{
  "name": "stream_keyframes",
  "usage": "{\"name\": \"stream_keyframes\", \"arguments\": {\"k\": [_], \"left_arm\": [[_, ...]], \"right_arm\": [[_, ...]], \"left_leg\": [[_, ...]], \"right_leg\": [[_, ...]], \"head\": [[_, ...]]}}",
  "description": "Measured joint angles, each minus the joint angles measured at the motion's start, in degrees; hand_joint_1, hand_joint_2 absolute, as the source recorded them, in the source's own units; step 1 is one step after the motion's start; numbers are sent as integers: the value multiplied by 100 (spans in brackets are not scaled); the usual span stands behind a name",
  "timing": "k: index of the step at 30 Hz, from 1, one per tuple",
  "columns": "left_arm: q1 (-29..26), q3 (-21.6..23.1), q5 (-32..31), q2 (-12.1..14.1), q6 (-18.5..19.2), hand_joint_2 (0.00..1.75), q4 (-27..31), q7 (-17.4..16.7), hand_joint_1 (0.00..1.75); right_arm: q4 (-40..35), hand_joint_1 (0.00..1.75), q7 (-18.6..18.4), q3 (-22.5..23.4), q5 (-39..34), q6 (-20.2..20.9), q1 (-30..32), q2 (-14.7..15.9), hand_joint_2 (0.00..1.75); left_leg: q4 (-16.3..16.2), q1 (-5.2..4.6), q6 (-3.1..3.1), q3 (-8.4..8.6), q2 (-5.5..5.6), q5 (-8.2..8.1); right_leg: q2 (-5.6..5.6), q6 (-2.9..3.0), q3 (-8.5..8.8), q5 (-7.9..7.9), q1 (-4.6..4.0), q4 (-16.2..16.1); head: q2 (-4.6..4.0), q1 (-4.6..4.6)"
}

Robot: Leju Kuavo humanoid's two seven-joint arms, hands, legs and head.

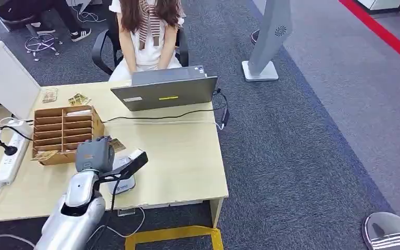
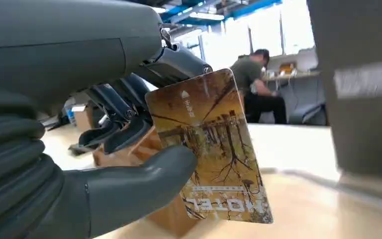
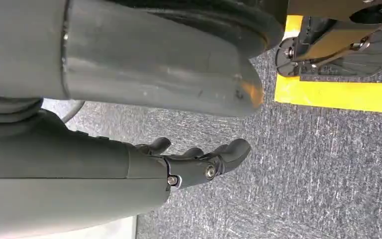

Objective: Pass the card to the sensor for recognition and then transmit it.

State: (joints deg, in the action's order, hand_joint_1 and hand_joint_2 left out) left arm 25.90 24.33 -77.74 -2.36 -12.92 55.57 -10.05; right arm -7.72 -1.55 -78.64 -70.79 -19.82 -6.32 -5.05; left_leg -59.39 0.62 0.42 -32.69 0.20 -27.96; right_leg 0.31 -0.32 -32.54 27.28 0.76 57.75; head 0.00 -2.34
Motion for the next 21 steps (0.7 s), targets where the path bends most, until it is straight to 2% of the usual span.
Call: {"name": "stream_keyframes", "arguments": {"k": [4,9,16,21], "left_arm": [[207,0,48,39,-222,175,423,107,175],[1141,-30,-32,301,-360,175,442,199,175],[2635,-52,-913,673,-452,175,-985,-129,175],[3200,-50,-1019,800,-321,175,-1842,-326,175]], "right_arm": [[2,0,7,-65,44,-2,-1,0,0],[2,0,-2,-183,105,22,-6,0,0],[2,0,-76,-376,168,118,-31,0,0],[2,0,-129,-466,175,120,-44,0,0]], "left_leg": [[0,0,0,-5,0,0],[0,2,1,-10,4,8],[0,3,-8,-9,2,15],[0,2,-8,-10,2,14]], "right_leg": [[-1,0,-4,0,0,0],[-7,1,-8,-2,-2,5],[-4,7,-10,-6,-3,12],[-2,7,-12,-6,-2,12]], "head": [[0,0],[0,0],[0,2],[0,4]]}}
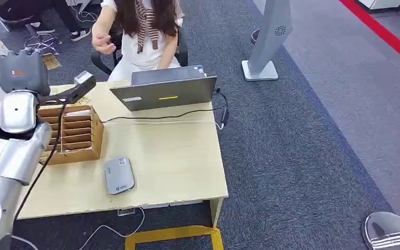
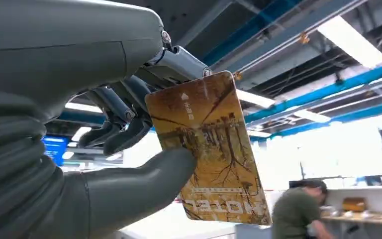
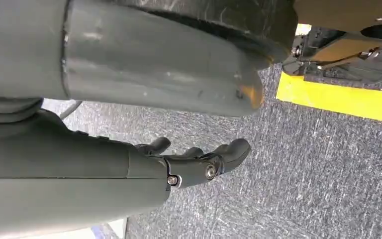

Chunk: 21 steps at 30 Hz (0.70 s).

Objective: Pass the card to the sensor for recognition and then transmit it.

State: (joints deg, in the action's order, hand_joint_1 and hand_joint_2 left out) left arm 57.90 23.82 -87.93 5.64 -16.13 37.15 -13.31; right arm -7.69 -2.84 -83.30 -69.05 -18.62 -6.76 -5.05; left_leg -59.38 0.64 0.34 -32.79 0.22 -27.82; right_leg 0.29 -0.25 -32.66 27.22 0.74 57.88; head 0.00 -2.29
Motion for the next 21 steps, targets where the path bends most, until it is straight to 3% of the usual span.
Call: {"name": "stream_keyframes", "arguments": {"k": [7,21], "left_arm": [[209,4,-2,61,72,175,-587,-164,175],[249,7,-2,79,76,175,-861,-207,175]], "right_arm": [[-2,0,-11,-65,-2,2,-23,0,0],[-2,0,-19,-87,-13,0,-24,0,0]], "left_leg": [[0,-1,0,-2,-1,0],[0,0,0,-2,0,0]], "right_leg": [[1,0,-1,0,1,-1],[1,0,-3,0,0,0]], "head": [[0,-4],[0,-4]]}}
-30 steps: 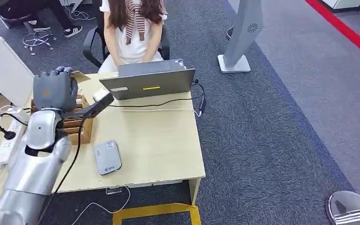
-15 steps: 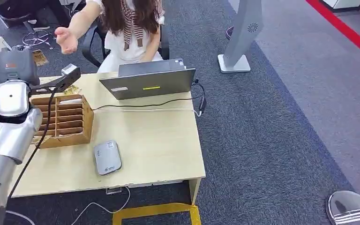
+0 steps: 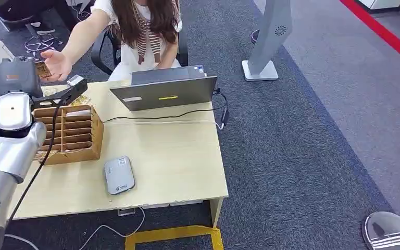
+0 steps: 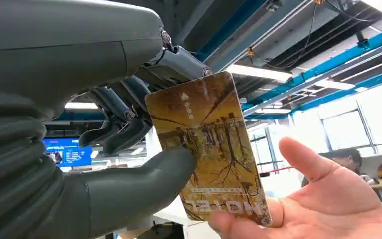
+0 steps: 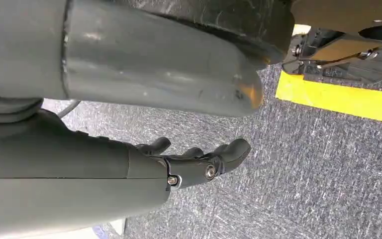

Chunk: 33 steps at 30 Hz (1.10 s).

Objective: Pass the card to the sensor for recognition and then transmit it.

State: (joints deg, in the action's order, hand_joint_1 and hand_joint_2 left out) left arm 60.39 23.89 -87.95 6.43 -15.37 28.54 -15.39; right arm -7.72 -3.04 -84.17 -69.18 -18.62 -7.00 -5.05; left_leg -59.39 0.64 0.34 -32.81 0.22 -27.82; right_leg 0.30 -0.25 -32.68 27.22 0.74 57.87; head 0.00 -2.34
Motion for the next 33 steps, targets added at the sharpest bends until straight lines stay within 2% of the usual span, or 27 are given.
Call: {"name": "stream_keyframes", "arguments": {"k": [8,9,10,16,18,21,24,27,30,33], "left_arm": [[4,15,0,2,88,175,-59,-18,175],[4,28,0,4,77,175,-72,-26,106],[3,42,0,4,48,175,-81,-42,0],[-67,46,7,-2,-427,175,-85,20,0],[-156,46,31,-15,-680,175,-46,208,0],[-478,22,142,-81,-870,175,267,591,0],[-1099,-4,413,-161,-883,175,1028,883,0],[-1837,-4,727,-205,-661,175,1967,1025,0],[-2578,-4,920,-188,-376,175,2810,1084,0],[-3013,-4,946,-166,-319,175,3297,1093,0]], "right_arm": [[0,0,-13,0,-28,-13,0,0,0],[0,0,-13,0,-33,-11,0,0,0],[2,0,-13,0,-33,-9,0,0,0],[2,0,-13,-7,-52,-7,0,0,0],[2,0,-13,-11,-87,-7,0,0,0],[2,0,-9,-11,-171,-18,1,0,0],[2,0,13,-11,-284,-61,4,0,0],[2,0,70,-9,-409,-94,11,-2,0],[2,0,142,7,-527,-109,38,-13,0],[4,0,151,7,-549,-109,52,-26,0]], "left_leg": [[0,0,0,0,0,0],[0,0,0,0,0,0],[0,0,0,0,0,0],[0,0,0,-1,0,-1],[0,0,0,0,0,-1],[0,-1,0,0,0,-1],[0,-2,0,0,0,-1],[1,-2,4,-1,-6,-5],[1,-2,2,1,-14,-12],[1,1,2,-8,-5,-11]], "right_leg": [[0,0,0,0,0,0],[0,0,0,0,0,0],[0,0,0,0,0,0],[0,0,0,0,0,0],[0,0,0,0,0,-1],[0,0,0,0,1,-2],[0,0,1,0,2,-2],[6,-1,0,1,2,-4],[14,-4,-4,4,2,-5],[5,-4,-10,5,1,-5]], "head": [[0,0],[0,0],[0,2],[0,0],[0,0],[0,0],[0,0],[0,0],[0,2],[0,0]]}}
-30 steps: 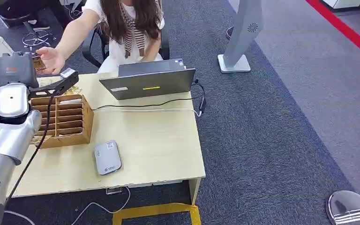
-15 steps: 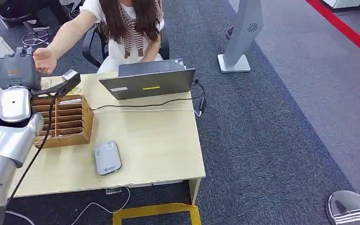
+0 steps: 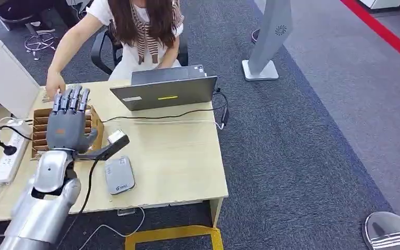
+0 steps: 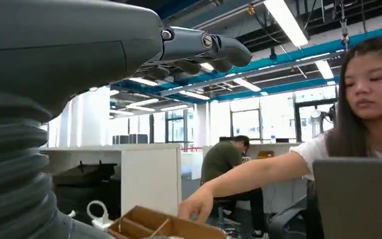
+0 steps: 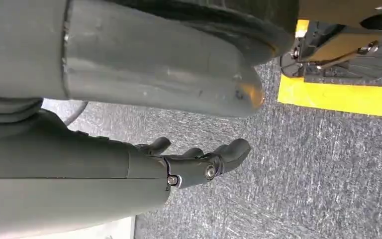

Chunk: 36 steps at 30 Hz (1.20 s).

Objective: Pass the card to the sensor for recognition and then transmit it.

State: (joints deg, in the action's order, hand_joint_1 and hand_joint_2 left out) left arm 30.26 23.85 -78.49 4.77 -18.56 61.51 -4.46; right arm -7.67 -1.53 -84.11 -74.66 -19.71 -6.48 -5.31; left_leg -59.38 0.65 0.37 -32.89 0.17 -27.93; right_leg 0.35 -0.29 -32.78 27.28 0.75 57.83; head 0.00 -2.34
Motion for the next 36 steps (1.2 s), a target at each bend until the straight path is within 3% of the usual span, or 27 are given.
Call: {"name": "stream_keyframes", "arguments": {"k": [7,11,20,36], "left_arm": [[-477,0,33,87,166,175,513,46,0],[-860,-4,-136,160,52,175,517,-153,0],[-899,-481,-345,225,-273,175,-350,-310,0],[-616,-850,-448,214,-317,175,-1122,-461,0]], "right_arm": [[2,0,0,9,-92,-7,5,-2,0],[4,0,46,13,-105,-2,17,-2,0],[9,0,7,13,-111,-4,16,-2,0],[31,0,-70,-42,-17,50,14,-2,0]], "left_leg": [[2,-1,-1,3,-5,1],[2,-1,-1,-2,-3,1],[2,0,-2,-1,-3,2],[1,0,-2,-2,-2,2]], "right_leg": [[4,0,3,-1,0,2],[2,0,0,0,0,1],[2,0,-2,0,-1,1],[1,0,-5,-1,-1,1]], "head": [[0,2],[0,0],[0,-2],[0,0]]}}
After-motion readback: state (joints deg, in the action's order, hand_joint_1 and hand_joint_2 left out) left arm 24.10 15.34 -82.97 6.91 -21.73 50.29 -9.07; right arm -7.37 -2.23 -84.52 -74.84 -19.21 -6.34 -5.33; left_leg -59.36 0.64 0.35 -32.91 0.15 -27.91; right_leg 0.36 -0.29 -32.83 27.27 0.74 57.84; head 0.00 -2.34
